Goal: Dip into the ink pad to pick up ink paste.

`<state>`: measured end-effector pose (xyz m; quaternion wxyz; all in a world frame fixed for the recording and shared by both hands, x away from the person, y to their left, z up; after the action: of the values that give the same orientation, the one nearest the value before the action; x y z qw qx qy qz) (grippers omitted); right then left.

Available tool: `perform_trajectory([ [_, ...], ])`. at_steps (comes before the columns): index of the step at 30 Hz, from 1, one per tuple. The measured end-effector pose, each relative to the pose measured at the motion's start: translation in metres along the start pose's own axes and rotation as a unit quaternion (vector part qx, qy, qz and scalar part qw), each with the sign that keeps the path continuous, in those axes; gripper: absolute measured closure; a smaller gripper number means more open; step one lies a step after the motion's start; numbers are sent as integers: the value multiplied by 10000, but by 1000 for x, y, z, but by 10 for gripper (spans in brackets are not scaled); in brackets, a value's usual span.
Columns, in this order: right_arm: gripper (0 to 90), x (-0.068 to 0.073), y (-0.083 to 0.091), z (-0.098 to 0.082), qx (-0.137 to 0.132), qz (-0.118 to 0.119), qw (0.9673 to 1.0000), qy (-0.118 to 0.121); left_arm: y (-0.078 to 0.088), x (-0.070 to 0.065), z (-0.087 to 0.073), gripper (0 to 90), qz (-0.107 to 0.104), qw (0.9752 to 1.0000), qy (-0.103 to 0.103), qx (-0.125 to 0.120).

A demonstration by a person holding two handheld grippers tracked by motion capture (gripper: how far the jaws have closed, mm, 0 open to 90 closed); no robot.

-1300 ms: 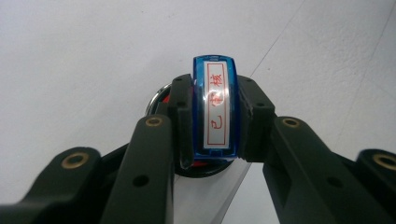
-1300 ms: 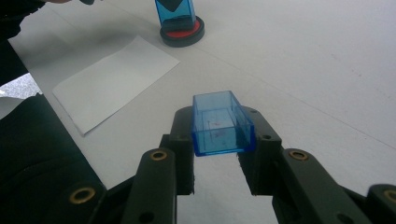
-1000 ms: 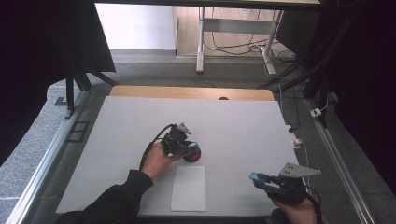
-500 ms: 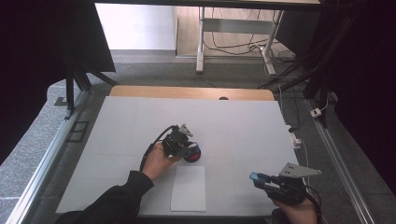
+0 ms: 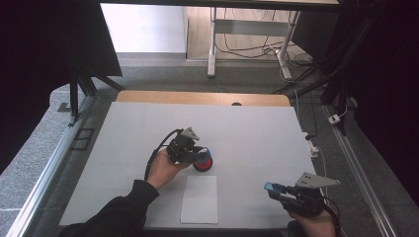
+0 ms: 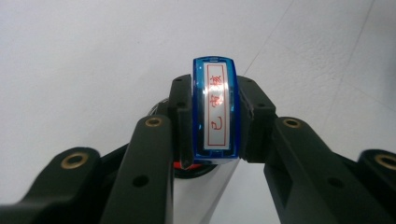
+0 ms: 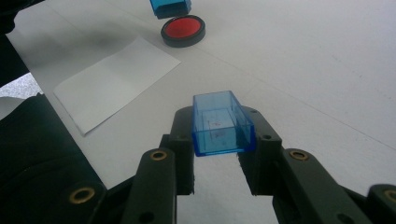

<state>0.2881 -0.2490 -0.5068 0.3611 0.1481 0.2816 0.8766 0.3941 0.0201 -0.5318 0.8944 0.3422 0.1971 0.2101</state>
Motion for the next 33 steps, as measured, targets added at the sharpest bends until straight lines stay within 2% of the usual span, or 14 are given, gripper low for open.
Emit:
perform_trajectory([
  [2, 686, 0, 0, 0, -5, 13, 10000, 7, 4, -2, 0, 702, -94, 9999, -28, -71],
  [17, 685, 2, 0, 0, 29, 52, 9999, 95, 31, -20, 3, 701, -416, 9984, -132, -348],
  [33, 686, 3, -1, -1, 39, 37, 9999, 141, 41, -41, -5, 701, -629, 9971, -264, -349],
])
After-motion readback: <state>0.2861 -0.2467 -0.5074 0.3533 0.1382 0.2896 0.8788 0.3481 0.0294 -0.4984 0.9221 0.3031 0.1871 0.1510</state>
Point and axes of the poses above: each handheld gripper's, and its own axes: y roughly backward along the jaws, z roughly out of its top, x roughly to its left, the point moved 9 cm from there along -y, roughly forward along the jaws, and after that the axes turned 5 degrees about -z, right-handed, at the moved point
